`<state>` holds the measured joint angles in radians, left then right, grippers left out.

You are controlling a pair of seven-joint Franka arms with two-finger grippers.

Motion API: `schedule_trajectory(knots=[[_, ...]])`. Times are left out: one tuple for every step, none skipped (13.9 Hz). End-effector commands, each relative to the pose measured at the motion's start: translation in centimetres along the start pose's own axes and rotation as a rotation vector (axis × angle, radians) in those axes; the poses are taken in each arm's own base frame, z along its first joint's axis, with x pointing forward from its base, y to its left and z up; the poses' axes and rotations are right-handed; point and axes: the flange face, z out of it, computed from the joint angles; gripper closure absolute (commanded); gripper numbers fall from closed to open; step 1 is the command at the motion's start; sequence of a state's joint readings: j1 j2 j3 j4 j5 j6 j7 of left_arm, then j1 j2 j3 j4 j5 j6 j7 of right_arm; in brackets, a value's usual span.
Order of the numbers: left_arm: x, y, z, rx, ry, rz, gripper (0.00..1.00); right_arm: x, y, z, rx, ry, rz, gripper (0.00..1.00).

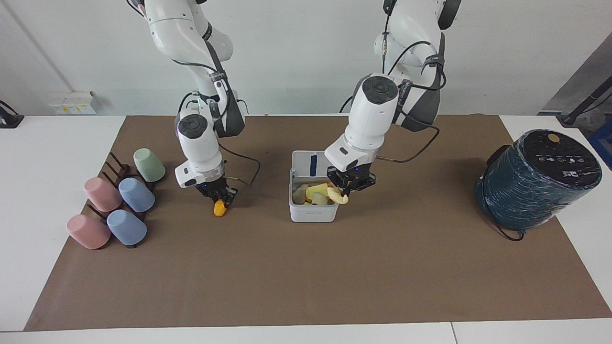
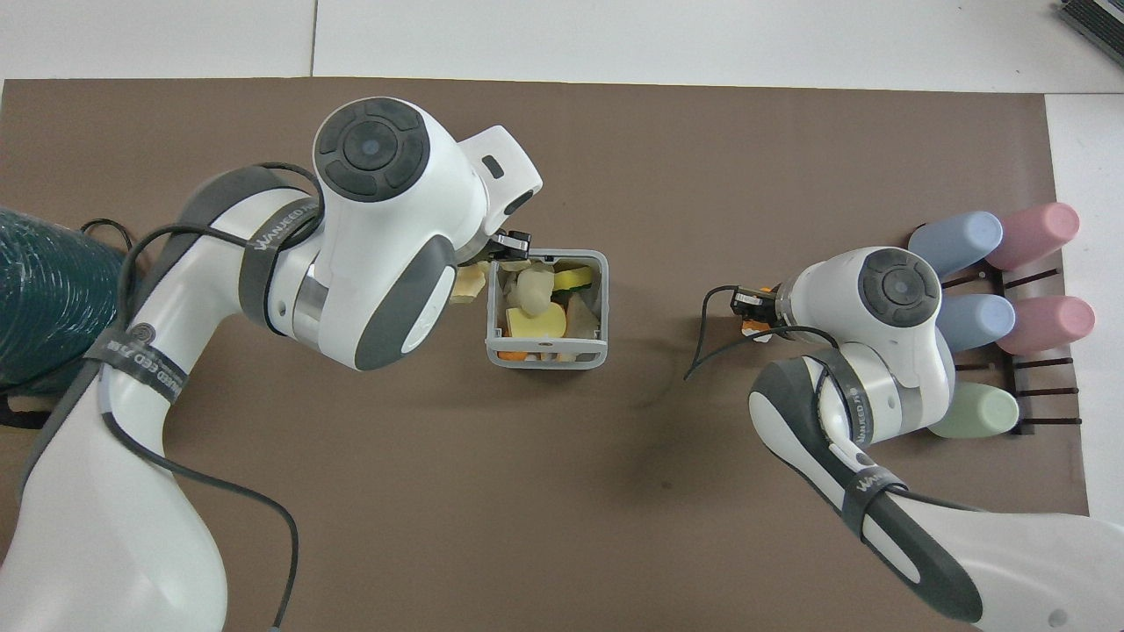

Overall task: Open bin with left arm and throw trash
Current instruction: 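Carry the tan bread over the bin and release it with the left gripper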

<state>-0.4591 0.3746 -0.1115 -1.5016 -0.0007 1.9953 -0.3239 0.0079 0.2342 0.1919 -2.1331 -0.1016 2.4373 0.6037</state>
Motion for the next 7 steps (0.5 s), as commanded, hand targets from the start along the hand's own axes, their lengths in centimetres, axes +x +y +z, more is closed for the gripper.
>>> schedule_trajectory(knots=[[-1.3, 2.5, -0.3, -0.012, -0.005, -0.051, 1.0, 1.5, -0.8, -4.2, 0.001, -0.006, 0.006, 1.0], [-1.5, 3.4, -0.4, -0.02, 0.006, -0.06, 1.0, 2.3, -1.2, -6.2, 0.0, 0.001, 0.009, 1.0], [-1.8, 4.1, 0.0, -0.023, 0.01, -0.064, 1.0, 2.8, -1.5, -8.0, -0.001, 0.004, 0.01, 1.0], [-2.1, 4.3, 0.3, -0.026, 0.017, -0.065, 1.0, 3.2, -2.1, -9.7, -0.002, 0.007, 0.006, 1.0], [-2.4, 4.5, 0.5, -0.03, 0.025, -0.07, 0.95, 3.6, -2.3, -11.5, -0.004, 0.009, 0.005, 1.0], [-2.4, 4.5, 0.5, -0.031, 0.027, -0.07, 0.63, 3.7, -2.7, -13.1, -0.003, 0.014, 0.001, 1.0], [-2.3, 4.4, 0.5, -0.031, 0.028, -0.072, 0.28, 3.7, -2.9, -14.5, -0.003, 0.016, 0.0, 1.0]])
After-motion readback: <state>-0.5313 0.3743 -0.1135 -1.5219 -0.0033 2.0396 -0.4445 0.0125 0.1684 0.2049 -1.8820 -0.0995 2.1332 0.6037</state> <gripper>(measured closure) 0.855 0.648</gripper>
